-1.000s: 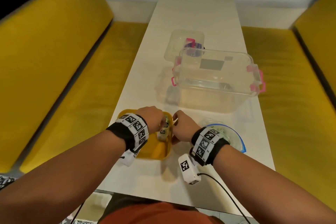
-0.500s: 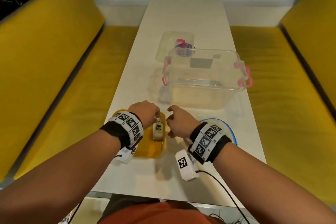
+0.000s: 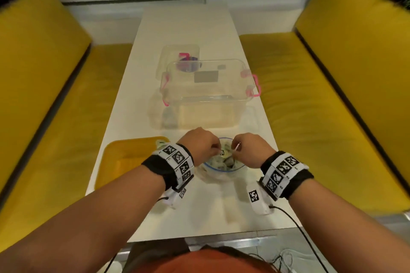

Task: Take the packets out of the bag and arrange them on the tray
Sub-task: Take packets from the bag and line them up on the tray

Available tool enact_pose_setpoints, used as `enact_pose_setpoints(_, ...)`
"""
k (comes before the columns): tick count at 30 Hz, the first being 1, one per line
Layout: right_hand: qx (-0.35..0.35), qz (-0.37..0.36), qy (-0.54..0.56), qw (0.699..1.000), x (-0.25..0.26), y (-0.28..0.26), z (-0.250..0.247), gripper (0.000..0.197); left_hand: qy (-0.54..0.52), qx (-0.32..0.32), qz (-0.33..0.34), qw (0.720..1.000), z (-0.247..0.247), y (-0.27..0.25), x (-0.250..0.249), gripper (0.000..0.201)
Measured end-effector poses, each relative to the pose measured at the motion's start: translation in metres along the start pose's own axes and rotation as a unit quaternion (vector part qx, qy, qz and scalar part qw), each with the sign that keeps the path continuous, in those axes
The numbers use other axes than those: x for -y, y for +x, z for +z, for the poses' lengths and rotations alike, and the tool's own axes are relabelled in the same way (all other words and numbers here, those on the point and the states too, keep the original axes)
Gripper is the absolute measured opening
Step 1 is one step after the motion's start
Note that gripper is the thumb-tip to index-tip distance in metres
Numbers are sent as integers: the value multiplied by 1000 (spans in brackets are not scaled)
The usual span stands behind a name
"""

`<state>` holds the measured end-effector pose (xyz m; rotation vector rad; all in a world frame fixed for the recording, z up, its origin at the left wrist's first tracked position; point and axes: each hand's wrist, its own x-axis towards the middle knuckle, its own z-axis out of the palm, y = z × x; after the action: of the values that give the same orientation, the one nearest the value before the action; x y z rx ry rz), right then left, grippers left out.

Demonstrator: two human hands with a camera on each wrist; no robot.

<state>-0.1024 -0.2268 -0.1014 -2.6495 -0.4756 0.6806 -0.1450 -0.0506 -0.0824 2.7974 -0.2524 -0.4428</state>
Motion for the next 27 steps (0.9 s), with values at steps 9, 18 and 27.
enact_pose_setpoints(9,-8,13,-16,1000,-29,-3,48,67,69,46,-64,994,34,12,3,60)
enact_pose_setpoints(18,7,-31,57,998,-35,-3,35,90,30,48,-57,997,25,18,1,61)
enact_pose_setpoints(27,26,-65,80,994,-31,6,34,103,39,45,-11,998,21,16,-4,23)
